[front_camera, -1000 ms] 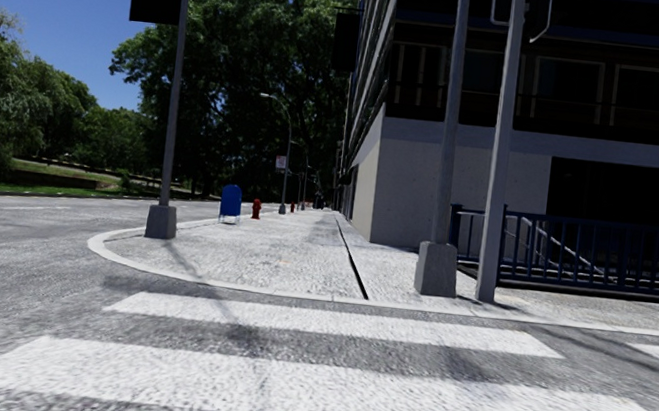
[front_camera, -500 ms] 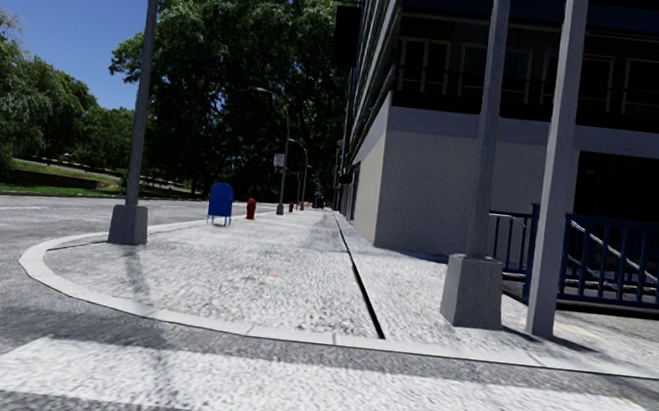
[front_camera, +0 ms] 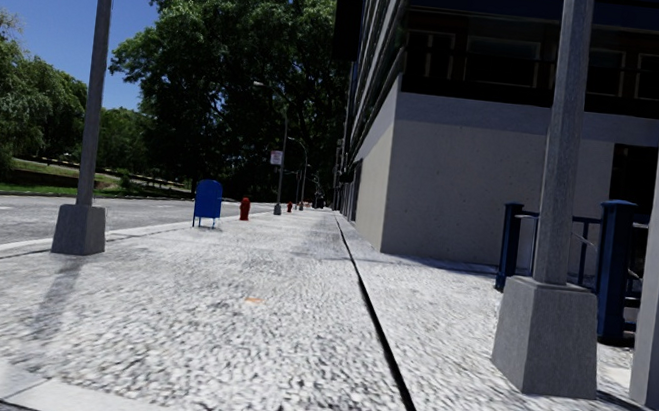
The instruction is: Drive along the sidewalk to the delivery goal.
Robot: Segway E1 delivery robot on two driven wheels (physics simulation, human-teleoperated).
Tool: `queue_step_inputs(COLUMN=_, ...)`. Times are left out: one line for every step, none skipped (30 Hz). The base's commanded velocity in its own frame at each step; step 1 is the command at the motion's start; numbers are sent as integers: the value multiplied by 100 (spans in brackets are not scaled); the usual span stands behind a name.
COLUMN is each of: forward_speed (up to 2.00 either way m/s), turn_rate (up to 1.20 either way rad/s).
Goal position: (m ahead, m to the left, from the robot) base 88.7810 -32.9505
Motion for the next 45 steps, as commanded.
queue_step_inputs(forward_speed=200, turn_rate=0)
queue_step_inputs(forward_speed=200, turn_rate=0)
queue_step_inputs(forward_speed=200, turn_rate=0)
queue_step_inputs(forward_speed=200, turn_rate=0)
queue_step_inputs(forward_speed=200, turn_rate=0)
queue_step_inputs(forward_speed=200, turn_rate=0)
queue_step_inputs(forward_speed=200, turn_rate=0)
queue_step_inputs(forward_speed=200, turn_rate=0)
queue_step_inputs(forward_speed=188, turn_rate=0)
queue_step_inputs(forward_speed=142, turn_rate=0)
queue_step_inputs(forward_speed=142, turn_rate=0)
queue_step_inputs(forward_speed=113, turn_rate=0)
queue_step_inputs(forward_speed=99, turn_rate=0)
queue_step_inputs(forward_speed=93, turn_rate=0)
queue_step_inputs(forward_speed=93, turn_rate=0)
queue_step_inputs(forward_speed=90, turn_rate=0)
queue_step_inputs(forward_speed=90, turn_rate=0)
queue_step_inputs(forward_speed=91, turn_rate=0)
queue_step_inputs(forward_speed=91, turn_rate=0)
queue_step_inputs(forward_speed=91, turn_rate=0)
queue_step_inputs(forward_speed=93, turn_rate=0)
queue_step_inputs(forward_speed=96, turn_rate=0)
queue_step_inputs(forward_speed=97, turn_rate=0)
queue_step_inputs(forward_speed=97, turn_rate=0)
queue_step_inputs(forward_speed=98, turn_rate=0)
queue_step_inputs(forward_speed=98, turn_rate=0)
queue_step_inputs(forward_speed=99, turn_rate=0)
queue_step_inputs(forward_speed=99, turn_rate=0)
queue_step_inputs(forward_speed=99, turn_rate=0)
queue_step_inputs(forward_speed=99, turn_rate=0)
queue_step_inputs(forward_speed=100, turn_rate=0)
queue_step_inputs(forward_speed=100, turn_rate=0)
queue_step_inputs(forward_speed=100, turn_rate=0)
queue_step_inputs(forward_speed=101, turn_rate=0)
queue_step_inputs(forward_speed=101, turn_rate=0)
queue_step_inputs(forward_speed=102, turn_rate=0)
queue_step_inputs(forward_speed=102, turn_rate=0)
queue_step_inputs(forward_speed=102, turn_rate=0)
queue_step_inputs(forward_speed=102, turn_rate=0)
queue_step_inputs(forward_speed=102, turn_rate=0)
queue_step_inputs(forward_speed=102, turn_rate=0)
queue_step_inputs(forward_speed=102, turn_rate=0)
queue_step_inputs(forward_speed=102, turn_rate=0)
queue_step_inputs(forward_speed=102, turn_rate=0)
queue_step_inputs(forward_speed=102, turn_rate=0)
